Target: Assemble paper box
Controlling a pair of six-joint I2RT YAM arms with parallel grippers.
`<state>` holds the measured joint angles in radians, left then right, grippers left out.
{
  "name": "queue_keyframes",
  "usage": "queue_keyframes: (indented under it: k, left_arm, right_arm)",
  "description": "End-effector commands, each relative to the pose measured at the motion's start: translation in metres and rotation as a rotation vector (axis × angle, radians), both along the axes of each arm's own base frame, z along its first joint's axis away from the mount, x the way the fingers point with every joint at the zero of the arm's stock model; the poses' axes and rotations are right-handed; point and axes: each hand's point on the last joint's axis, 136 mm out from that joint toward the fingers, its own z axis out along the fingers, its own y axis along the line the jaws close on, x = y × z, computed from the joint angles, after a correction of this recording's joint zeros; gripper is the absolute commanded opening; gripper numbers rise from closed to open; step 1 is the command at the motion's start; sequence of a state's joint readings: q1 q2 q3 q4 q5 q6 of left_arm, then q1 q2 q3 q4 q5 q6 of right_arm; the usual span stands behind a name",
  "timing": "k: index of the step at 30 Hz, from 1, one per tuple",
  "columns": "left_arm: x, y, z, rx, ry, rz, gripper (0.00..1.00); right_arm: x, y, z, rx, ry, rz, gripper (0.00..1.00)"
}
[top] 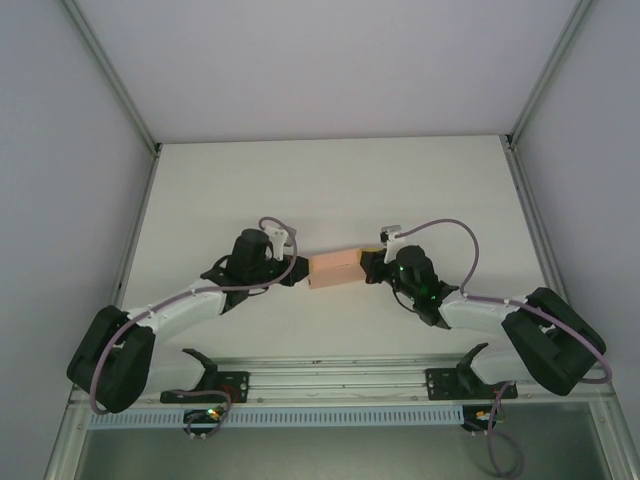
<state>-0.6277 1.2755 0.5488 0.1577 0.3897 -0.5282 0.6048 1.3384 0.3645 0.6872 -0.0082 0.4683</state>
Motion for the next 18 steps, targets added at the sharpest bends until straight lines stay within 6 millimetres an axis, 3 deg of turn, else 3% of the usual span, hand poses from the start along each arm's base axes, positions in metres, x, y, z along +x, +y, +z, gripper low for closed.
queue_keyframes:
  k: [1, 3, 5, 10, 13, 16, 18]
  left_arm:
    - [-0.031, 0.048, -0.082, 0.327, 0.195, 0.039, 0.04]
    - [-0.027, 0.046, -0.078, 0.336, 0.182, 0.032, 0.03]
    - [-0.024, 0.043, -0.073, 0.342, 0.172, 0.020, 0.03]
    - [-0.018, 0.033, -0.059, 0.347, 0.143, -0.017, 0.14]
    - [-0.016, 0.028, -0.053, 0.363, 0.120, -0.046, 0.22]
    - [-0.014, 0.025, -0.050, 0.366, 0.105, -0.058, 0.25]
    - [-0.014, 0.020, -0.047, 0.352, 0.104, -0.075, 0.29]
  right_arm:
    - [-0.038, -0.004, -0.066, -0.160, 0.189, 0.131, 0.00]
    - [-0.035, -0.005, -0.060, -0.163, 0.193, 0.123, 0.00]
    - [-0.029, -0.005, -0.050, -0.174, 0.199, 0.104, 0.09]
    - [-0.014, -0.007, -0.008, -0.202, 0.175, 0.062, 0.51]
    - [-0.006, -0.010, 0.018, -0.203, 0.174, 0.068, 0.62]
    - [-0.006, 0.003, 0.041, -0.203, 0.130, 0.203, 0.80]
    - [-0.014, 0.016, 0.051, -0.226, 0.074, 0.355, 1.00]
